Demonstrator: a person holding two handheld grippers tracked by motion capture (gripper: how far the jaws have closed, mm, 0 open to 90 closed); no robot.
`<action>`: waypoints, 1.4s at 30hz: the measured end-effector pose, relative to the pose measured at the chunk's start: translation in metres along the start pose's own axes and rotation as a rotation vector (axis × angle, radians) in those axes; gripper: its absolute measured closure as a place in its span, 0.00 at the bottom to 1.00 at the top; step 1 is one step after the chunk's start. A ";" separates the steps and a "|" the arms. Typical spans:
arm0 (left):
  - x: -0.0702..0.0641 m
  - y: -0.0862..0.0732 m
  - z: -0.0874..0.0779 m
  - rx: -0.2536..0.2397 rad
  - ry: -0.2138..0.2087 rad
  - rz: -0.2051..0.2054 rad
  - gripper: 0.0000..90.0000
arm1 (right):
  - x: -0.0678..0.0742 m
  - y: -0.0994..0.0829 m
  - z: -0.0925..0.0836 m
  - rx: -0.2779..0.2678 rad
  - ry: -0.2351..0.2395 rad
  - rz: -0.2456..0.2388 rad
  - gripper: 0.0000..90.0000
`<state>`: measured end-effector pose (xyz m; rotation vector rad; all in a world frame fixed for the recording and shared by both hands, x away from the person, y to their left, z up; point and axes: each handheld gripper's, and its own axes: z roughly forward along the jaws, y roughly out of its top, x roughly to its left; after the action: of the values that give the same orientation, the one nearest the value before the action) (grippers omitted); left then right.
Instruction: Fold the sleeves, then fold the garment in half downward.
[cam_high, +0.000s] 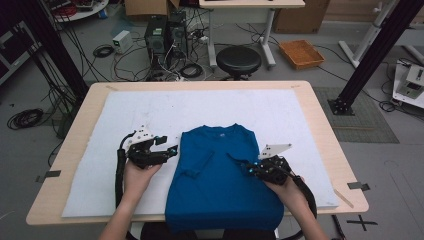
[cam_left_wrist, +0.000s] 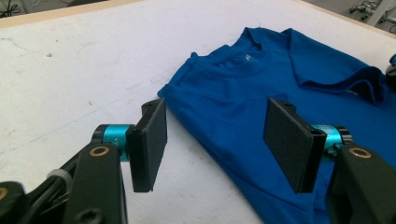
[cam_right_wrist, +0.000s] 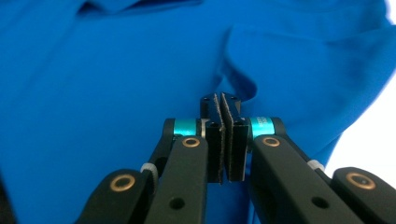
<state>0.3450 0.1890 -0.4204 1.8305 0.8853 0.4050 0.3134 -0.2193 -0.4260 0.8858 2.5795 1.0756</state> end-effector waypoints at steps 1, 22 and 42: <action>0.000 0.000 -0.001 -0.004 0.001 0.001 0.44 | -0.001 -0.001 -0.004 -0.019 0.018 0.001 0.83; 0.010 -0.001 -0.015 -0.036 0.035 -0.024 0.42 | -0.072 0.018 -0.053 -0.310 -0.194 0.278 0.34; 0.010 0.000 -0.011 -0.034 0.027 -0.035 0.42 | -0.078 0.011 -0.052 -0.308 -0.220 0.293 0.40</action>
<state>0.3446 0.2030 -0.4165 1.7795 0.9222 0.4218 0.3600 -0.2902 -0.3842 1.2437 2.0783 1.3213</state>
